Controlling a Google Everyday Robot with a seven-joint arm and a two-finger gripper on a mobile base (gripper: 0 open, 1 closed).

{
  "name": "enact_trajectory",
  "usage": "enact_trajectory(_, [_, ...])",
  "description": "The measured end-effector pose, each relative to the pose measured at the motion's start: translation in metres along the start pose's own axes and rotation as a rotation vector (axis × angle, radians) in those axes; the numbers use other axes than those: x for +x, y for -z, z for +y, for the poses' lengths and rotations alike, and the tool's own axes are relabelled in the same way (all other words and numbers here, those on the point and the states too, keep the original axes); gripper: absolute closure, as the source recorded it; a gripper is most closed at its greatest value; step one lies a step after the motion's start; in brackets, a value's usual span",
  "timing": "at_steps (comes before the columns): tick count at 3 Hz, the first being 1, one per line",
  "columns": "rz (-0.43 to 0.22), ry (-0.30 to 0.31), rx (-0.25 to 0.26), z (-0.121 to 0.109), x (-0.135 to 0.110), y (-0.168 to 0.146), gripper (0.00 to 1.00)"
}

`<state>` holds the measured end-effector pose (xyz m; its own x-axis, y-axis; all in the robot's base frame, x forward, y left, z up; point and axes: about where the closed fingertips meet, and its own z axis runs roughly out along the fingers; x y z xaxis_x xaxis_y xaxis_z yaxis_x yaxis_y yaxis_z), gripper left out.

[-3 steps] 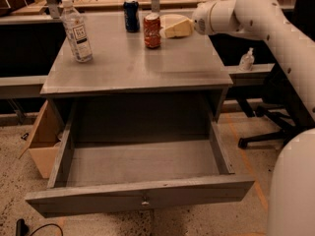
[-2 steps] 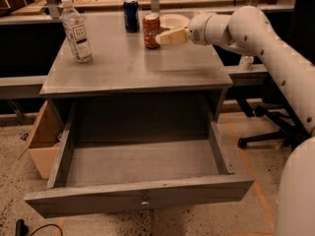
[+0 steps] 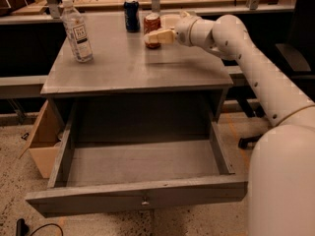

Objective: Place coke can into top drawer

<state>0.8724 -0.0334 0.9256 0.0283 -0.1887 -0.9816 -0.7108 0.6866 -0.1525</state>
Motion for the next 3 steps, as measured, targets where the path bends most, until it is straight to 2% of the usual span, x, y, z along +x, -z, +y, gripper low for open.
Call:
enact_trajectory(1, [0.022,0.000,0.018,-0.006,0.000,-0.023,0.00])
enact_trajectory(2, [0.047,-0.021,0.023,-0.012,0.006,-0.049,0.18])
enact_trajectory(3, [0.072,-0.041,0.026,-0.015,0.015,-0.059,0.40])
